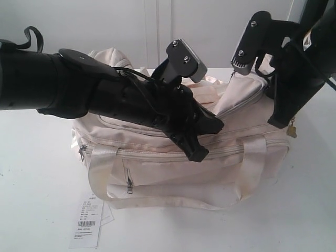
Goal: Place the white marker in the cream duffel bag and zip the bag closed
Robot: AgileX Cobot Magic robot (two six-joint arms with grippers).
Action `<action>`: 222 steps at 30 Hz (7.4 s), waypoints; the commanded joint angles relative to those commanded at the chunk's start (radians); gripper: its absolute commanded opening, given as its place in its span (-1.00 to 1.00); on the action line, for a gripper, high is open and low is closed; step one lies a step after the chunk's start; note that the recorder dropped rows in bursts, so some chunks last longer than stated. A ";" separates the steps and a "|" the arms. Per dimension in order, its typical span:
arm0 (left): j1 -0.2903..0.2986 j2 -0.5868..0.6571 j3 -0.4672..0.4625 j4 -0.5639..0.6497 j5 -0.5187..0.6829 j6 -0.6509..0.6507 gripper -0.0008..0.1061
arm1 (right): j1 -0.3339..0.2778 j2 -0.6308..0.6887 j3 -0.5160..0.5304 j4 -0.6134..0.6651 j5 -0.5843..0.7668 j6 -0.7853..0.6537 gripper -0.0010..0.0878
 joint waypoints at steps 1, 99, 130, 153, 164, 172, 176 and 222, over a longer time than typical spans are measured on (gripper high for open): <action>0.000 0.000 0.000 0.000 0.000 0.000 -0.98 | 0.000 0.005 0.000 -0.004 -0.006 0.000 -0.98; -0.031 -0.010 0.000 -0.401 0.019 0.130 0.25 | -0.031 0.031 -0.182 0.252 0.321 -0.410 -0.98; -0.031 0.021 0.000 -0.384 0.084 0.179 -0.99 | -0.031 0.031 -0.201 0.022 0.123 -0.221 -0.98; -0.031 0.019 0.002 -0.264 0.162 0.160 -0.99 | -0.031 0.080 -0.250 -0.140 0.008 -0.099 -0.98; -0.031 0.019 0.002 -0.264 0.158 0.158 -0.99 | -0.031 0.049 -0.266 0.045 0.332 -0.543 -0.98; -0.031 0.019 0.002 -0.231 0.158 0.151 -0.99 | -0.031 0.055 -0.266 0.064 0.172 -0.571 -0.98; -0.031 0.019 0.002 -0.212 0.158 0.147 -0.99 | -0.037 0.080 -0.266 0.000 0.164 -0.571 -0.98; -0.031 -0.011 0.002 -0.150 0.222 0.154 -0.99 | -0.151 0.176 -0.341 0.020 -0.042 -0.276 -0.98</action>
